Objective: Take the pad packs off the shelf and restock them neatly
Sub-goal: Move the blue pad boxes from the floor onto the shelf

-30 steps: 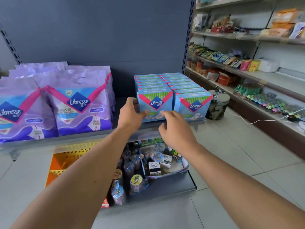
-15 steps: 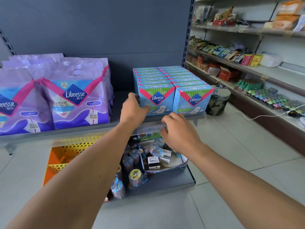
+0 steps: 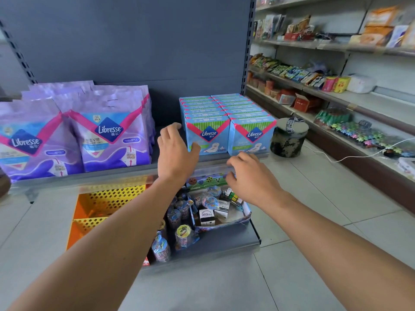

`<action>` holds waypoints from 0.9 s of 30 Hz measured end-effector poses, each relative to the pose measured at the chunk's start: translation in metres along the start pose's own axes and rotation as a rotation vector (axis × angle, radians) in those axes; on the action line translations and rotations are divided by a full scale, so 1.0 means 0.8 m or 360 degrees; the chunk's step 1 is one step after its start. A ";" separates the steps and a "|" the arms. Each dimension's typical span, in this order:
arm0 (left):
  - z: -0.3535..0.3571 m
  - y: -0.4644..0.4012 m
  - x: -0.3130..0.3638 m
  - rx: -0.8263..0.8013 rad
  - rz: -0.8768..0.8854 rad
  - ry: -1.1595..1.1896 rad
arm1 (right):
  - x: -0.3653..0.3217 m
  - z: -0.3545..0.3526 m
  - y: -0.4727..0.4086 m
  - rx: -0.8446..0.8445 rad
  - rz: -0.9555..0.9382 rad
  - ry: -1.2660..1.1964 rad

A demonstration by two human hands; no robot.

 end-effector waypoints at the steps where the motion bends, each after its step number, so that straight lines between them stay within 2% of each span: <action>1: -0.008 0.008 0.018 0.0031 0.0102 -0.0035 | 0.004 -0.008 0.008 0.0006 0.0001 0.0007; 5: -0.012 0.049 0.089 -0.0048 0.0423 -0.0035 | 0.031 -0.040 0.046 0.0021 0.0051 0.0034; 13: 0.084 0.147 0.208 -0.0684 0.0620 -0.0051 | 0.146 -0.081 0.158 -0.0017 0.0301 0.0071; 20: 0.235 0.285 0.327 -0.1252 0.0807 -0.0043 | 0.323 -0.062 0.306 -0.0196 0.0713 0.0070; 27: 0.397 0.475 0.435 -0.1722 0.0966 0.0070 | 0.521 0.022 0.501 -0.0385 0.1277 -0.0060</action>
Point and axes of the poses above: each hand's wrist, its own y-axis away from the middle knuckle, its own z-axis out of the palm, x = y × z, the point moved 10 cm from there along -y, towards the middle knuckle, and after that the axes turned 9 degrees about z, right-handed, at the moved point
